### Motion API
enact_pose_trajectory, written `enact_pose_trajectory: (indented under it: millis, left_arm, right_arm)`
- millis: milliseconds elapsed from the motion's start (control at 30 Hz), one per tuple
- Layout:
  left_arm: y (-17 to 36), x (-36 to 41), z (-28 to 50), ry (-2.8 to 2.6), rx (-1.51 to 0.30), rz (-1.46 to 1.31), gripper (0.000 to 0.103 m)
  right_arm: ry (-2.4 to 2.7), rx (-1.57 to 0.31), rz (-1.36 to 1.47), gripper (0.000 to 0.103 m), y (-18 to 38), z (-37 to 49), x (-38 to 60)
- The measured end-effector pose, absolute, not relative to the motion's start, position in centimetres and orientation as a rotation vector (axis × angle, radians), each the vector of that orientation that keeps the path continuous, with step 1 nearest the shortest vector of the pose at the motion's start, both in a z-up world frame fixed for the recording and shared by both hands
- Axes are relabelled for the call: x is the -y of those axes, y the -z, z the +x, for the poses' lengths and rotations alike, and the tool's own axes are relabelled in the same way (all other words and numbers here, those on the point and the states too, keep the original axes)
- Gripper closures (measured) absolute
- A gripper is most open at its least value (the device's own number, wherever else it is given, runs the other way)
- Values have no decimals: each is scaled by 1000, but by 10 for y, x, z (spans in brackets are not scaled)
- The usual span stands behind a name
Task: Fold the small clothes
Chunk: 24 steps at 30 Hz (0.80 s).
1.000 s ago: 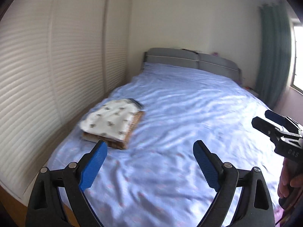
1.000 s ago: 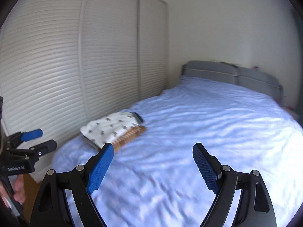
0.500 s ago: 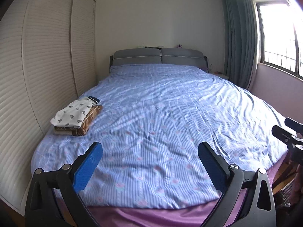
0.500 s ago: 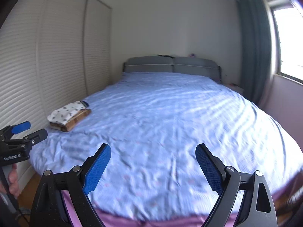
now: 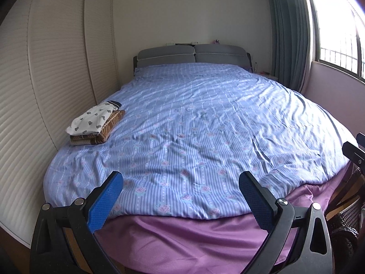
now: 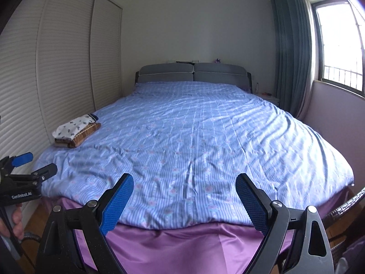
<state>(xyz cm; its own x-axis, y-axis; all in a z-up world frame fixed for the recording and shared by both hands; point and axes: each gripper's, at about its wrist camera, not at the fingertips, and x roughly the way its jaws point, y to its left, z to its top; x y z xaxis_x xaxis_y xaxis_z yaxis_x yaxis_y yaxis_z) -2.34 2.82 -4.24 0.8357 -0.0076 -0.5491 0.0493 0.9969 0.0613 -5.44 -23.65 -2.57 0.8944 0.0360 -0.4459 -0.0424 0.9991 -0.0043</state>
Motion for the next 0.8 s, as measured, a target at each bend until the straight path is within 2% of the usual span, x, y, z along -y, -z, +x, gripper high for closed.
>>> enact_pose_trajectory:
  millis: [800]
  left_arm:
    - [30, -25, -32, 34, -568, 63, 0]
  right_arm:
    - [-25, -482, 13, 11, 24, -59, 240]
